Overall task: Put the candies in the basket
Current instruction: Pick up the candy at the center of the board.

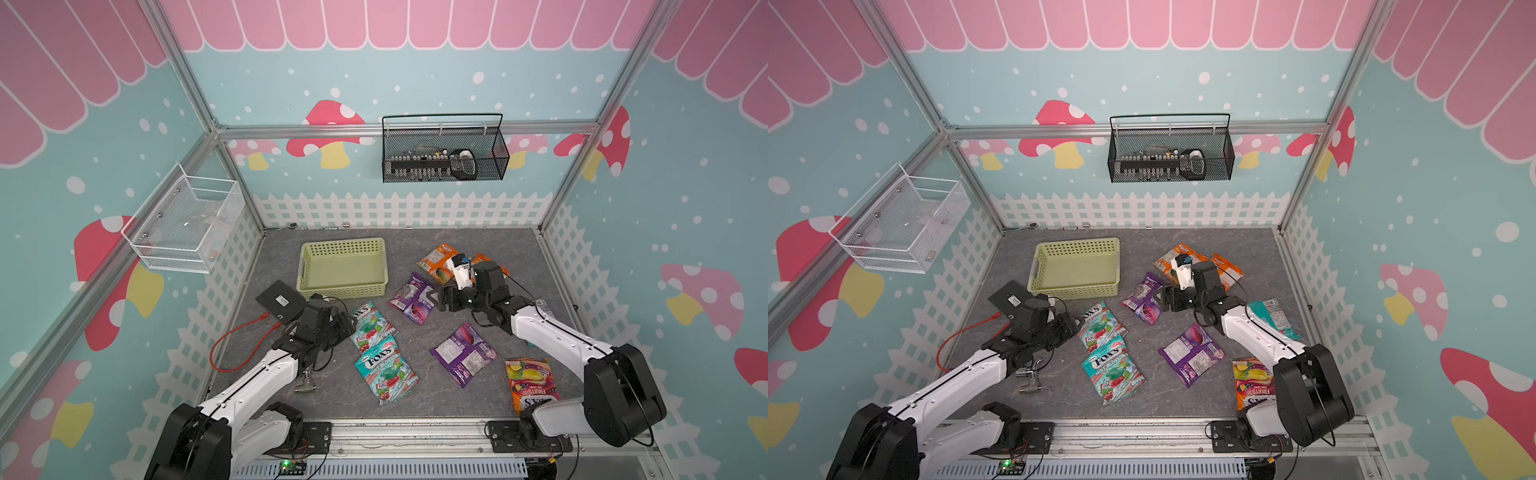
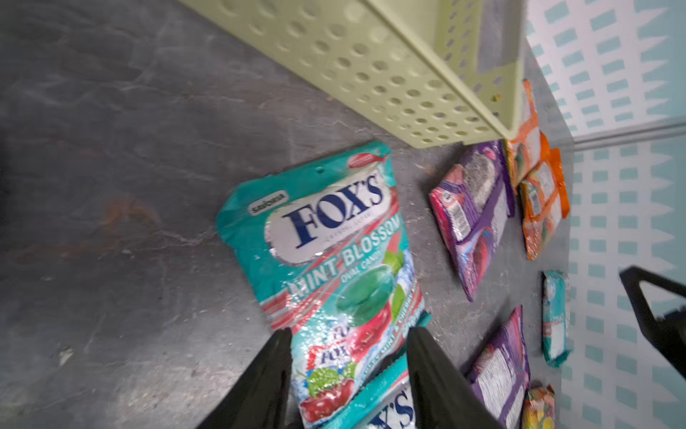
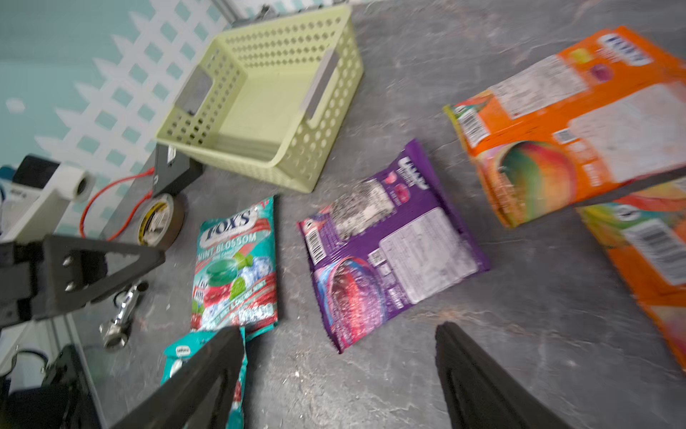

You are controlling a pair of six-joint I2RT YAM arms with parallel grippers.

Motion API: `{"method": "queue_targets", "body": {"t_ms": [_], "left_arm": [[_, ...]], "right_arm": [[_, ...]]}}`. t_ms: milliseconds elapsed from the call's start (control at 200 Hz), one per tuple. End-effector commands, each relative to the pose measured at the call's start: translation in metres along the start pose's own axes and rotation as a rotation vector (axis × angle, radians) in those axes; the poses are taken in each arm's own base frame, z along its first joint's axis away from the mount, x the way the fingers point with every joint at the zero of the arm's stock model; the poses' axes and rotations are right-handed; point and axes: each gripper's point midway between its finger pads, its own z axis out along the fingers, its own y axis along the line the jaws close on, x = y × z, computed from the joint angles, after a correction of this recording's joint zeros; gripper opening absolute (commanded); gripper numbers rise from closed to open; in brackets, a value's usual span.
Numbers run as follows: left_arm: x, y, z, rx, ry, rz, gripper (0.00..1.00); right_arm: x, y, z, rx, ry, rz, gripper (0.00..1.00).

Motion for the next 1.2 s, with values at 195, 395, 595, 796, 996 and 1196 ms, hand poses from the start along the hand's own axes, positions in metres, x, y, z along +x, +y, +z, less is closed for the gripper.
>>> {"method": "queue_targets", "body": {"t_ms": [195,395,595,796,996,1196], "left_arm": [[0.001,0.020,0.018,0.000,-0.062,-0.117,0.51],[0.008,0.021,0.026,0.039,-0.045,-0.158,0.49],[0.014,0.017,0.031,0.104,-0.027,-0.174,0.49],[0.023,0.015,0.040,0.143,0.010,-0.178,0.48],[0.021,0.000,0.036,0.230,0.003,-0.175,0.40],[0.016,-0.009,0.026,0.269,-0.025,-0.167,0.19]], "right_arm": [[0.030,0.061,0.055,-0.154,0.078,-0.086,0.74],[0.043,0.075,0.098,-0.168,0.127,-0.111,0.69],[0.058,0.073,0.127,-0.181,0.158,-0.083,0.67],[0.078,0.069,0.139,-0.190,0.211,-0.072,0.66],[0.096,0.071,0.144,-0.211,0.247,-0.062,0.63],[0.100,0.074,0.145,-0.215,0.253,-0.067,0.62]]}}
